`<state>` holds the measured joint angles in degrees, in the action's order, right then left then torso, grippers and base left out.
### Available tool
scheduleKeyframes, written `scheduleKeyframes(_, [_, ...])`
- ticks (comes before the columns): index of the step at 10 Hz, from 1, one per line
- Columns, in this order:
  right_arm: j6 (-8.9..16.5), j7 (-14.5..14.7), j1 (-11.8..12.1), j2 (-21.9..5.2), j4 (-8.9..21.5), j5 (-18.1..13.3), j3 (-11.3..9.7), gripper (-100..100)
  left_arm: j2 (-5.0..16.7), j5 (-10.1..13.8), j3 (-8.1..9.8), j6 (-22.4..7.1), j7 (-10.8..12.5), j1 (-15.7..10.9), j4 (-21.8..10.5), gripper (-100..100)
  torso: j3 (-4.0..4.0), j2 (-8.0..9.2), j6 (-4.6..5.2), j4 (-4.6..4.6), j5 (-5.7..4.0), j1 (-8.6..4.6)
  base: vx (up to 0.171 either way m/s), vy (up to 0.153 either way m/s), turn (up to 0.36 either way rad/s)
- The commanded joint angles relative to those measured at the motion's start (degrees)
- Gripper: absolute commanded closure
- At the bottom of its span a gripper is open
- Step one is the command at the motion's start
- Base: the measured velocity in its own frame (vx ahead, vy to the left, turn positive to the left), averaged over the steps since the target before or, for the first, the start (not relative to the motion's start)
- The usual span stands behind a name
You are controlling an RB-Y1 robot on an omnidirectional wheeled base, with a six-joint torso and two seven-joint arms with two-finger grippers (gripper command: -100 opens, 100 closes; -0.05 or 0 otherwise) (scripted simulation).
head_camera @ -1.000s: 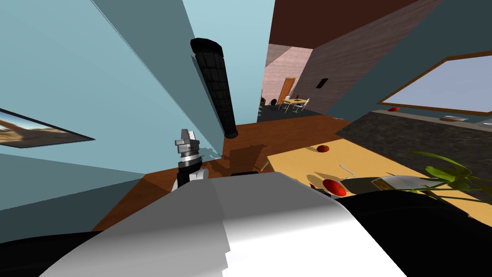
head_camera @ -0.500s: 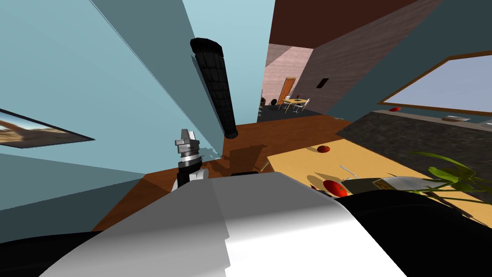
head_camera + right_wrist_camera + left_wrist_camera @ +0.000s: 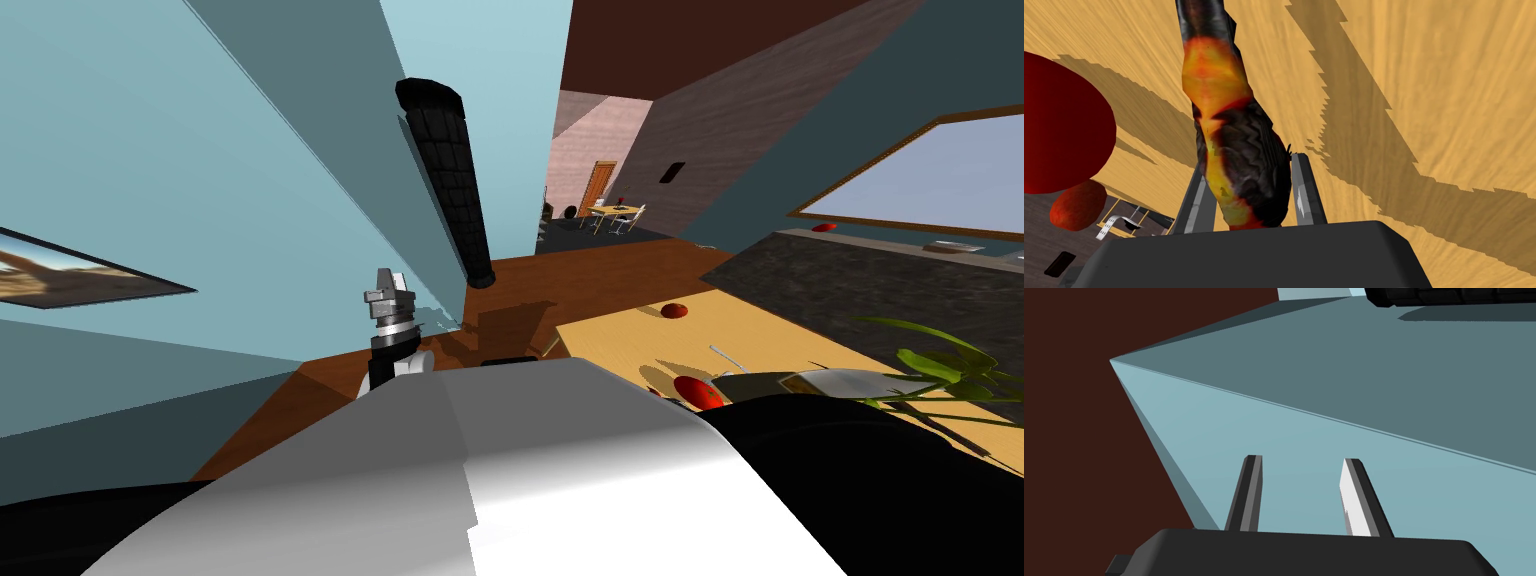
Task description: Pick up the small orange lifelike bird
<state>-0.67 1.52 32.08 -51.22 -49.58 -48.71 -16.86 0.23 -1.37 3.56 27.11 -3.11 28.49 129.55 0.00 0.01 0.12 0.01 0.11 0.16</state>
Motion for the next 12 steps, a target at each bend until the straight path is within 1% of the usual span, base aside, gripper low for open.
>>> scheduleKeyframes(1, [1.1,-2.9,1.8,-0.3,-2.3,-2.9,0.3,100,0.0,0.0,0.0,0.0,0.0,0.0,0.0,0,0.0,0.0,0.0,0.0,0.0,0.0,0.012,-0.008,0.009])
scheduleKeyframes(2, [1.1,-4.5,1.8,-0.3,-2.3,-4.4,0.3,100,0.0,0.0,0.0,0.0,0.0,0.0,0.0,0,0.0,0.0,0.01,-0.01,0.01,0.0,0.012,-0.007,-0.001])
scheduleKeyframes(3, [1.1,-5.6,1.8,-0.3,-2.3,-4.5,0.3,100,0.0,0.0,0.0,0.0,0.0,0.0,0.0,0,-0.01,-0.01,-0.01,-0.01,0.01,0.0,0.0,0.0,0.0])
scheduleKeyframes(4, [2.2,-7.4,3.5,-0.7,-4.7,-7.1,0.4,100,0.0,0.0,0.0,0.0,0.0,0.0,0.0,0,0.01,0.0,0.0,0.01,0.01,0.01,0.011,-0.005,0.008])
scheduleKeyframes(5, [2.2,-9.1,3.5,-0.7,-4.7,-8.6,0.4,100,0.0,0.0,0.0,0.0,0.0,0.0,0.0,0,0.0,0.0,0.01,0.0,0.02,0.02,0.011,-0.007,0.0])
scheduleKeyframes(6, [2.2,-10.2,3.5,-0.7,-4.7,-8.7,0.4,100,0.0,0.0,0.0,0.0,0.0,0.0,0.0,0,0.0,-0.01,-0.01,0.0,0.02,0.01,0.0,0.0,0.0])
scheduleKeyframes(7, [3.3,-12.2,5.3,-1.1,-7.0,-11.1,0.5,100,0.0,0.0,0.0,0.0,0.0,0.0,0.0,0,0.01,0.01,0.0,0.01,0.01,0.02,0.013,-0.008,0.009])
scheduleKeyframes(8, [3.3,-13.7,5.3,-1.1,-7.0,-12.8,0.5,100,0.0,0.0,0.0,0.0,0.0,0.0,0.0,0,0.01,0.0,0.01,0.01,0.02,0.02,0.013,-0.008,-0.002])
scheduleKeyframes(9, [3.3,-14.9,5.3,-1.1,-7.0,-12.8,0.5,100,0.0,0.0,0.0,0.0,0.0,0.0,0.0,0,0.0,0.0,-0.01,0.01,0.02,0.02,0.0,0.0,0.0])
scheduleKeyframes(10, [4.5,-16.8,7.0,-1.4,-9.4,-15.3,0.6,100,0.0,0.0,0.0,0.0,0.0,0.0,0.0,0,0.02,0.01,0.0,0.02,0.01,0.02,0.009,-0.006,0.008])
scheduleKeyframes(11, [4.5,-18.3,7.0,-1.4,-9.4,-17.0,0.6,100,0.0,0.0,0.0,0.0,0.0,0.0,0.0,0,0.02,0.02,0.01,0.02,0.03,0.03,0.011,-0.008,-0.002])
scheduleKeyframes(12, [4.5,-19.6,7.0,-1.4,-9.4,-17.0,0.6,100,0.0,0.0,0.0,0.0,0.0,0.0,0.0,0,0.01,0.01,-0.01,0.02,0.02,0.02,0.006,-0.002,0.005])
